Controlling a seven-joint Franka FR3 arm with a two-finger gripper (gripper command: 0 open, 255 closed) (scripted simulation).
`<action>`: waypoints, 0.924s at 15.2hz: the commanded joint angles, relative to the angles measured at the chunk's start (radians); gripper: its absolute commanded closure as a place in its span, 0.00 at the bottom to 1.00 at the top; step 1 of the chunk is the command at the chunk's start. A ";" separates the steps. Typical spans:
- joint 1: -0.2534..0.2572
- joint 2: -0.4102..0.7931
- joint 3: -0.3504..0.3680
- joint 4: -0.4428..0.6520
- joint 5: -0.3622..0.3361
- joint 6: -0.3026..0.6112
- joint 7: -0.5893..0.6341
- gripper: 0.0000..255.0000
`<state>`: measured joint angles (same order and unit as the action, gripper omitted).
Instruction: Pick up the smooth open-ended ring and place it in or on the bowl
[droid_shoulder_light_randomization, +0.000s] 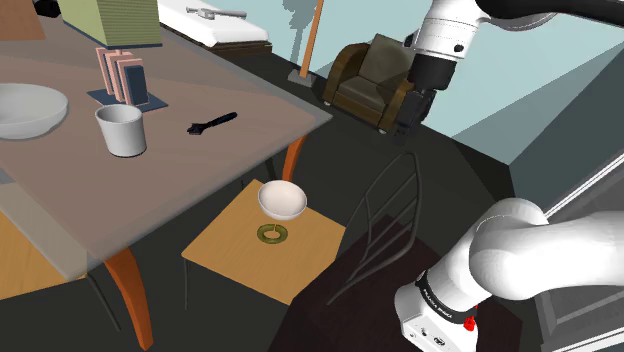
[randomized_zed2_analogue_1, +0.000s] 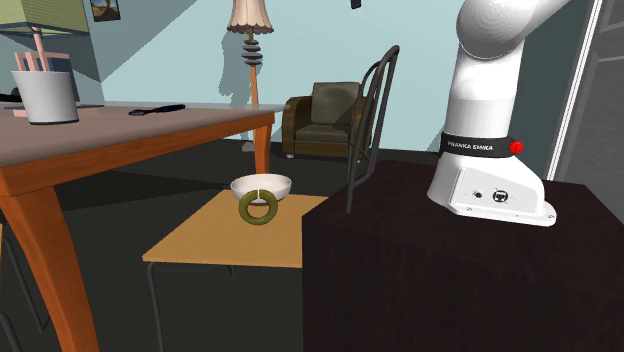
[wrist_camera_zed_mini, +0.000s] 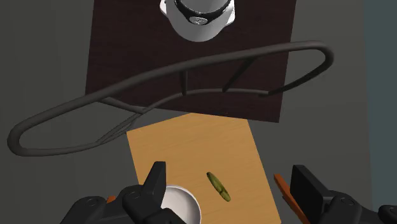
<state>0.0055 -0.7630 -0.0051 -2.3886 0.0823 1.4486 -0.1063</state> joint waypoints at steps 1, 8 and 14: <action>0.000 0.000 0.000 0.000 0.000 0.000 0.000 0.00; 0.041 0.127 0.015 -0.126 -0.012 0.262 -0.096 0.00; 0.074 0.296 0.032 -0.181 -0.020 0.495 -0.170 0.00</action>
<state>0.0756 -0.4990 0.0253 -2.5681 0.0659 1.9058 -0.2613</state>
